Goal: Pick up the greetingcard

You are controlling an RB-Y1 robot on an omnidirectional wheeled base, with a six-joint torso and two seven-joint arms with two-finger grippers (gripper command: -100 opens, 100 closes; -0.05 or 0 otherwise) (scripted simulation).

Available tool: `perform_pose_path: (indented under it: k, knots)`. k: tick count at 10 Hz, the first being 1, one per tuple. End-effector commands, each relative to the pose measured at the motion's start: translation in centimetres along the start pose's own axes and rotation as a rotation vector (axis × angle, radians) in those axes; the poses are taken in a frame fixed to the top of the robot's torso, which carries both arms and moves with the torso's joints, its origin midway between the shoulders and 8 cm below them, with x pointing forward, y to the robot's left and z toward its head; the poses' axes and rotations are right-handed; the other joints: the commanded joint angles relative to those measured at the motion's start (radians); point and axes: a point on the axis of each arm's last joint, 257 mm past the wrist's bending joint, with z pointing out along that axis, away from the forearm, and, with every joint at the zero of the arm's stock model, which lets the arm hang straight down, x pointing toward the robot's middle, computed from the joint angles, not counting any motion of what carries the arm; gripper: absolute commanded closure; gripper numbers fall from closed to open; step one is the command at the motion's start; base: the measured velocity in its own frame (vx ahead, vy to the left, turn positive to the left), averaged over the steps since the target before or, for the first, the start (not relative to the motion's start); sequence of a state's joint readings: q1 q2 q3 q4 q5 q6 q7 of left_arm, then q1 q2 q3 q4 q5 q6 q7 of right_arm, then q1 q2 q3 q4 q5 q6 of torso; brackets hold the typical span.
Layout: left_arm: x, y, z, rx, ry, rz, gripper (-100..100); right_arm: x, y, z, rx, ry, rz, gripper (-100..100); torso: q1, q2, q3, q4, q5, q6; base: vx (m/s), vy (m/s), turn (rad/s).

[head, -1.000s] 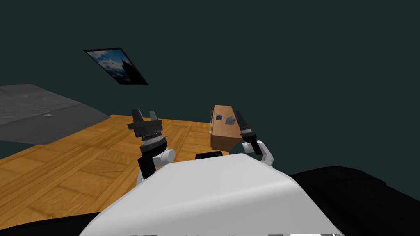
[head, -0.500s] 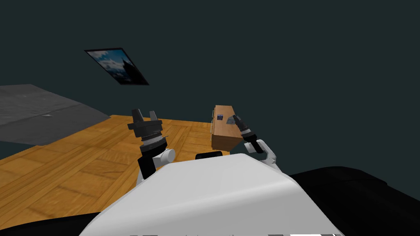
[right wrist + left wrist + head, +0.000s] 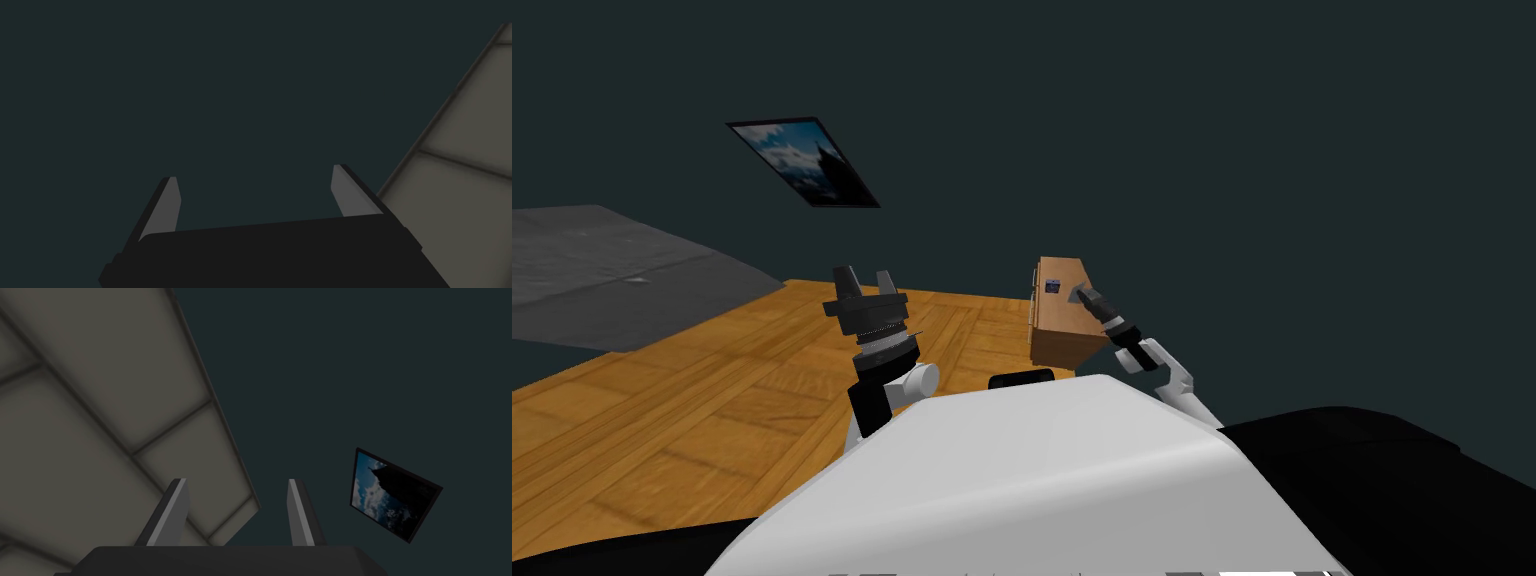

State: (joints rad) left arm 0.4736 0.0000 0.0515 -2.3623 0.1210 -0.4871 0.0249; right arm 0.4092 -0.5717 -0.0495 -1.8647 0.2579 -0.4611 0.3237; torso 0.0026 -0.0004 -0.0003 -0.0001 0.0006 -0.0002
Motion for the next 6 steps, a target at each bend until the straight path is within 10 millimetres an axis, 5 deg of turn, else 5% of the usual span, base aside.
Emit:
perform_pose_path:
  k: [1,6]
  knots:
    - [0.0,0.0,0.0,0.0,0.0,0.0,0,1.5,-1.9,-0.8,0.016,0.072,-0.108,-100,0.0,0.0,0.0,0.0,0.0,0.0,0.002,0.067,0.046]
    - [0.0,0.0,0.0,0.0,0.0,0.0,0,3.4,-6.0,-2.3,0.041,0.203,-0.279,-100,0.0,0.0,0.0,0.0,0.0,0.0,0.009,0.046,0.029]
